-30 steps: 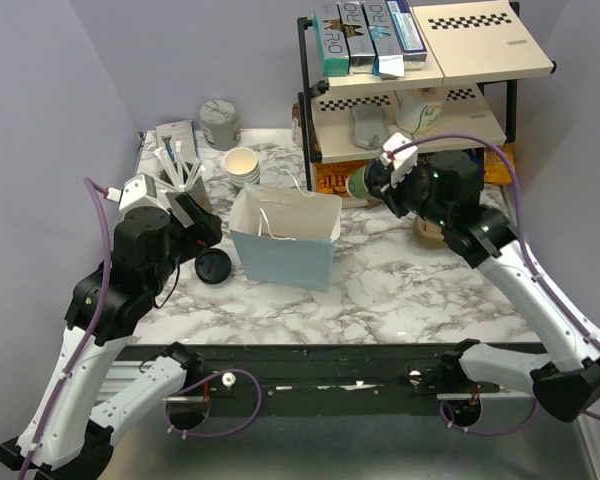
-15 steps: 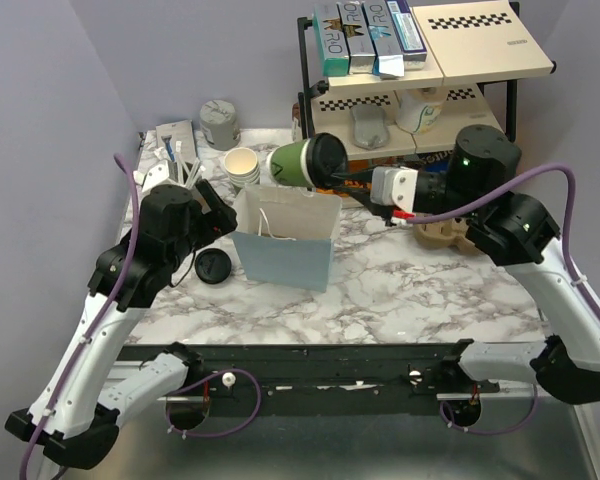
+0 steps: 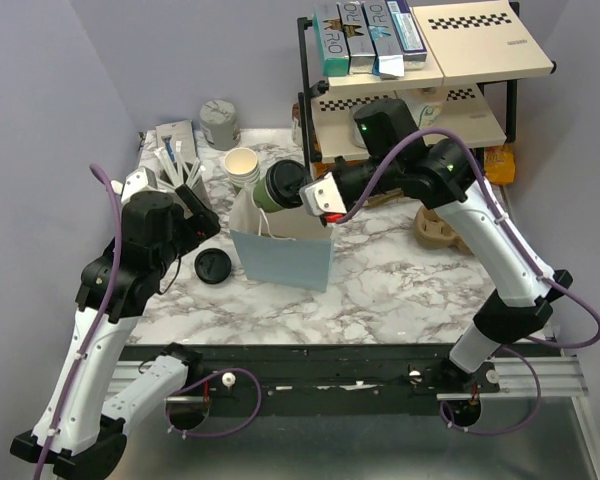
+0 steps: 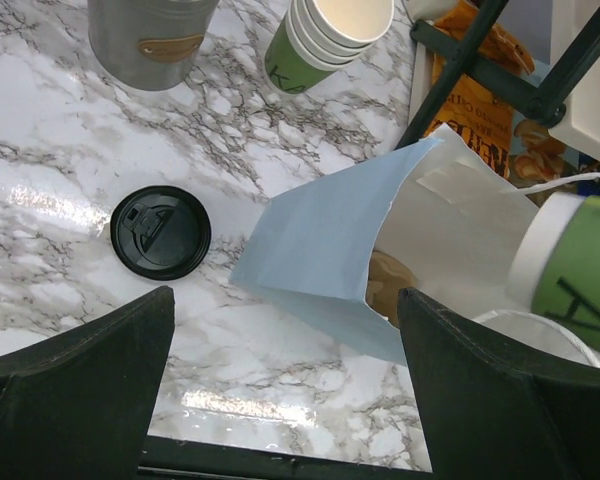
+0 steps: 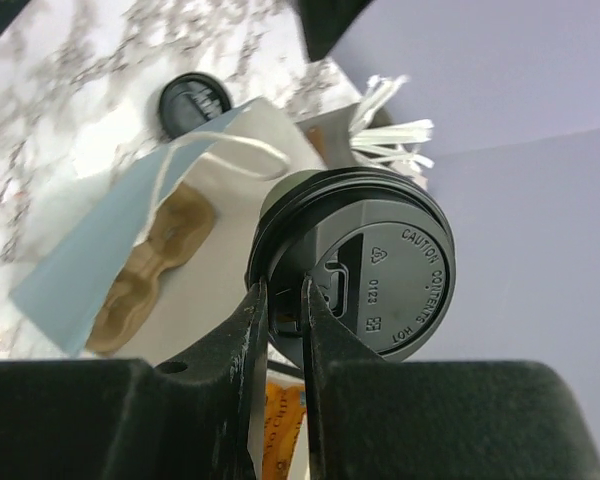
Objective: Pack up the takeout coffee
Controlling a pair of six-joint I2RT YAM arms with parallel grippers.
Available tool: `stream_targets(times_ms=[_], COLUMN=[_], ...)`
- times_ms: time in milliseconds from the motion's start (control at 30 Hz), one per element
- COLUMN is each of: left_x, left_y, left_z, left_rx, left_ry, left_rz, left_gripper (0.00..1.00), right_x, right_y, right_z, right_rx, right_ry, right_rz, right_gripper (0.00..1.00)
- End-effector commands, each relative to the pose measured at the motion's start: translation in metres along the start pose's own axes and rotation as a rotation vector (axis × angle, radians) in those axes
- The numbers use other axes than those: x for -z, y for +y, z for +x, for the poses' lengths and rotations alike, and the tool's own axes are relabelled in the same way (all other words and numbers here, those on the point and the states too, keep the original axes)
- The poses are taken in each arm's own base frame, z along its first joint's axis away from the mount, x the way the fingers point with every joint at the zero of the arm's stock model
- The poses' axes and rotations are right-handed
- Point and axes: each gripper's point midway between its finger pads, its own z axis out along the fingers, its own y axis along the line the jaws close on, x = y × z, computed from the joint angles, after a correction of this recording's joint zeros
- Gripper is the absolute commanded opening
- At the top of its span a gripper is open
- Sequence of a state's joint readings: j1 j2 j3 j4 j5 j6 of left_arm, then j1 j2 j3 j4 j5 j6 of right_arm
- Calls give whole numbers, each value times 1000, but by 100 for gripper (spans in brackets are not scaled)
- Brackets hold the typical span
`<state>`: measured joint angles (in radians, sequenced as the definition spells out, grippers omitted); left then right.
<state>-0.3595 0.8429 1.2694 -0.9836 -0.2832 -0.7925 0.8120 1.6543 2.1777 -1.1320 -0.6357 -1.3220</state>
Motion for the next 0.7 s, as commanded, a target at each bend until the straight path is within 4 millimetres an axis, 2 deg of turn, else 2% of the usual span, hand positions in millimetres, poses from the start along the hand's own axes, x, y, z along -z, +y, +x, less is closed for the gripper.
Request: stream_targets(times_ms=[0,67,200,267,300,333,433,533,667], left_x=[-4,-5,-16,-25,-28,-31,-40,-51,-67], left_y=[7,0,-9,-21,-28,-40,-52,-62,-62], left_z=[10,11,11,10,17,10,8,17,25], left_rx=[-27,-38,-31,-25,-24,-18,-27,-56,-100], left_ry=[46,59,62,65,92,67,67,115,153], left_rz=[-8,30,67,111,156,203,249,289,275], left_gripper=[99,99,99,99,99,99,99,93,79], right_x=[8,2,-10,-15,-16,-17,-17,-16,-14], right_y=[27,28,30,36,39,40,43,46,50], right_z=[-14,-10,12,18,19,21,27,31,36], right_rx=[77,90,63,37,30,23,-8,-29,-54], right_ry=[-41,-35,29,36,39,43,72,92,122], right_rz=[-116,-128,-150,-169,-178,-182,-186,-186,-190], right_gripper=[1,1,1,1,1,1,1,1,1])
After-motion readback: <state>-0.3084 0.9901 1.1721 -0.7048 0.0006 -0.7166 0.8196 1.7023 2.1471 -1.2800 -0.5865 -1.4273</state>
